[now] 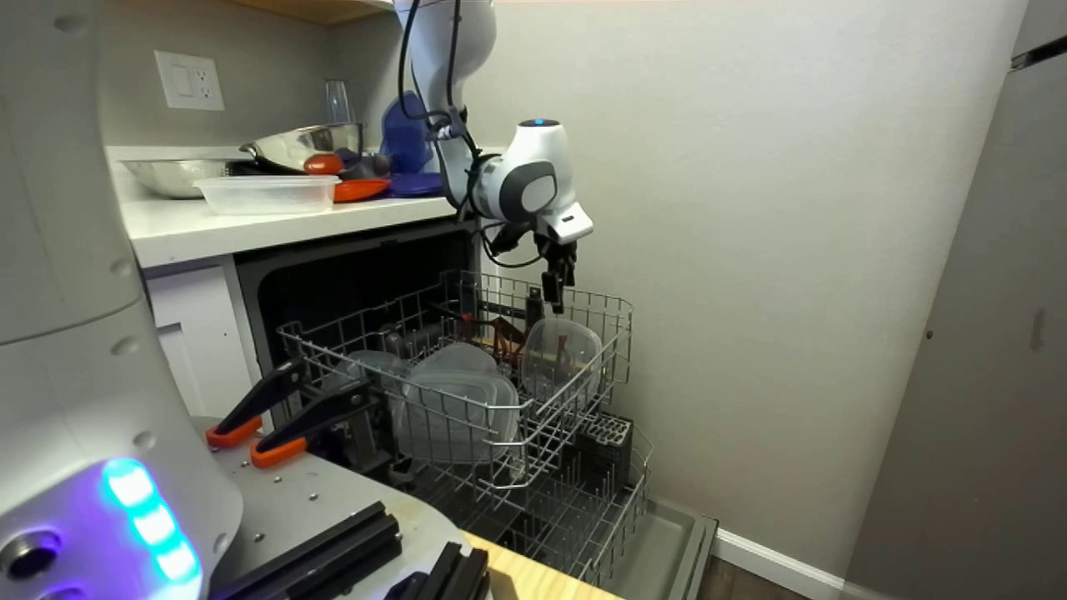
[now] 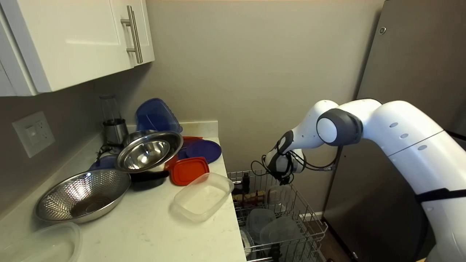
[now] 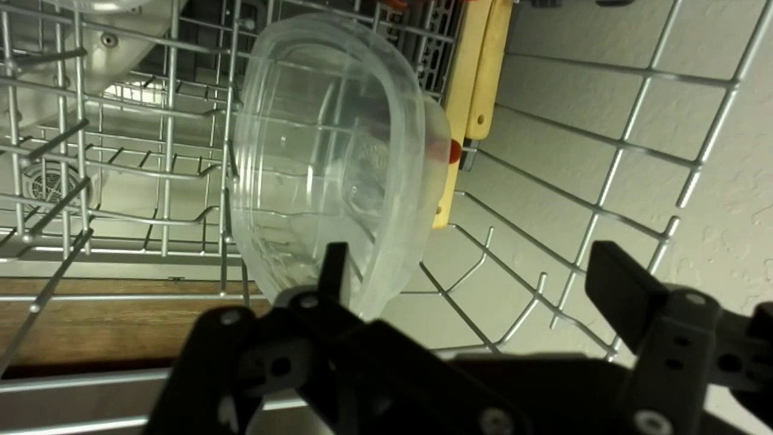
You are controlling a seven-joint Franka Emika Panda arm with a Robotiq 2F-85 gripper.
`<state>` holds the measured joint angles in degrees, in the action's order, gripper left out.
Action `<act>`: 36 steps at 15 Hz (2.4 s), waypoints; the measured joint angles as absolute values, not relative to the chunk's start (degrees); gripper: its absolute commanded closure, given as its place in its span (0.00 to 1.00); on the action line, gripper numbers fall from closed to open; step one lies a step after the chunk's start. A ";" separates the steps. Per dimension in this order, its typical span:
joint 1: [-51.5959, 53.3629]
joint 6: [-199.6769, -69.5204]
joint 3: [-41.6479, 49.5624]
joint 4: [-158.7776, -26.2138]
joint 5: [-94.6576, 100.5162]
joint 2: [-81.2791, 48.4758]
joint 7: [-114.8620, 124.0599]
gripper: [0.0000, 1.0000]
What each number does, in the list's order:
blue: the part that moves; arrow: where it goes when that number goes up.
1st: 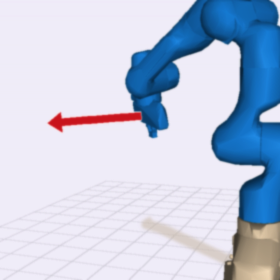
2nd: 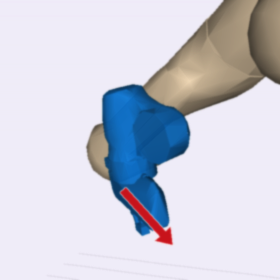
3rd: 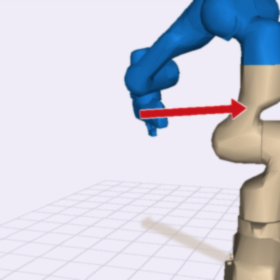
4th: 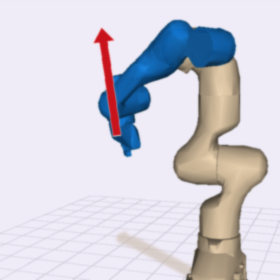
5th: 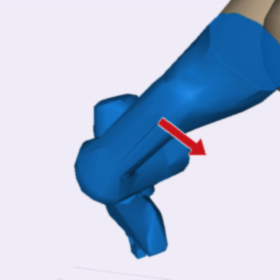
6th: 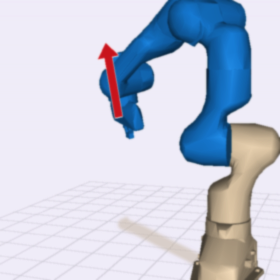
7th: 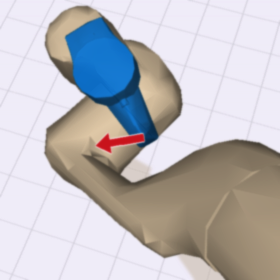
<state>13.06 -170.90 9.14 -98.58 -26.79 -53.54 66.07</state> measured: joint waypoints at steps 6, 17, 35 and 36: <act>15.58 -173.50 12.92 -98.29 -25.77 -56.42 67.62 0.00; 12.72 -179.56 7.66 -94.63 -25.78 -60.88 67.63 0.02; 10.85 -184.98 5.47 -90.40 -25.79 -64.69 67.38 0.98; 11.95 -185.00 6.85 -90.40 -25.84 -64.32 67.38 0.98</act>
